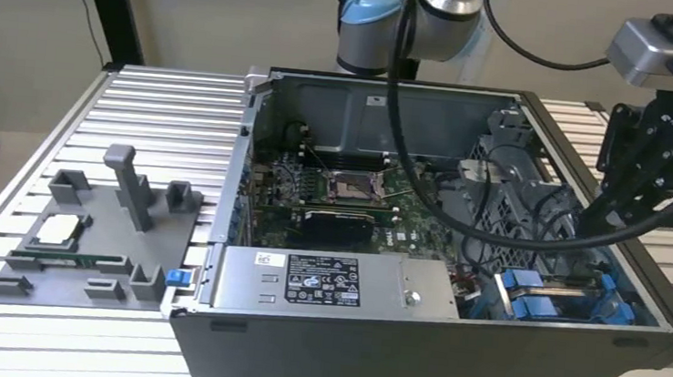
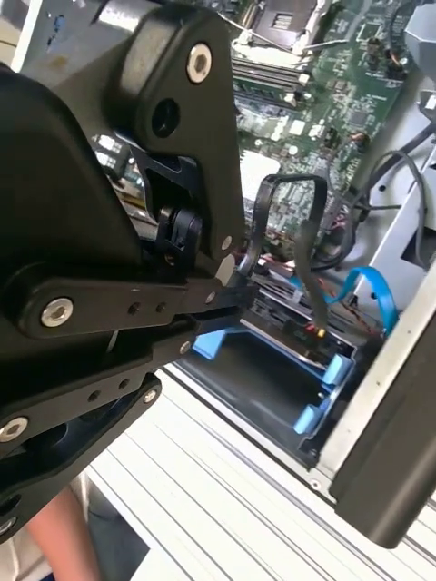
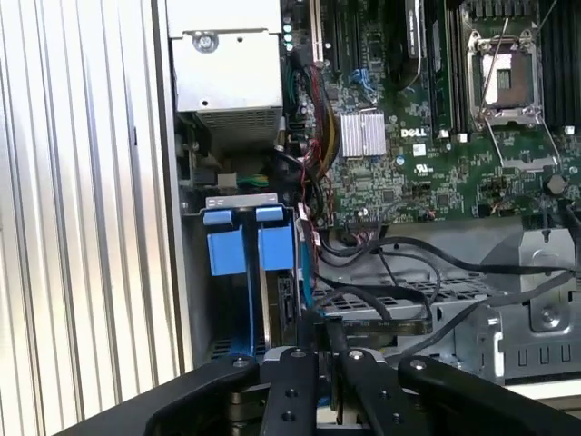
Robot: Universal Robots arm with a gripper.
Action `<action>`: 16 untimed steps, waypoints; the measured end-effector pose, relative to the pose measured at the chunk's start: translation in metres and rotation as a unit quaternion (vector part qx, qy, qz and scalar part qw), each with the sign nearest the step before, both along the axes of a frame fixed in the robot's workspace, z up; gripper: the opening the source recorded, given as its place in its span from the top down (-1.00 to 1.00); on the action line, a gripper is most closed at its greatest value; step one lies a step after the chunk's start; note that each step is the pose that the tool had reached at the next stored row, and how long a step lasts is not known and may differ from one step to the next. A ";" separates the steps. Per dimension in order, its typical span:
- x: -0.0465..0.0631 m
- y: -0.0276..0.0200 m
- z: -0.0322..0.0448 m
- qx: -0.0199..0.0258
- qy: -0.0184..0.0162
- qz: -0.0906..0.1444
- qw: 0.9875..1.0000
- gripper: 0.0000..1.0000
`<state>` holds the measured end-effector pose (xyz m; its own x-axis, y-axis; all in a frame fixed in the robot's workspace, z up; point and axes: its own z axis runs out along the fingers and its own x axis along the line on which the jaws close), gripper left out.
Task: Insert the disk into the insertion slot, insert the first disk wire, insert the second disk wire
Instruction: 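Insert the second disk wire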
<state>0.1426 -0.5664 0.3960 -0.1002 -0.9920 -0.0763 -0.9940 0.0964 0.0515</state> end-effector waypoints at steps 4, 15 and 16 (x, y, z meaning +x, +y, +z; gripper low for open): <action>-0.009 -0.0003 -0.0027 0.000 -0.011 0.000 1.000 1.00; -0.009 -0.0004 -0.0164 0.001 -0.017 0.055 0.998 1.00; -0.009 -0.0004 -0.0173 0.001 -0.017 0.065 0.998 1.00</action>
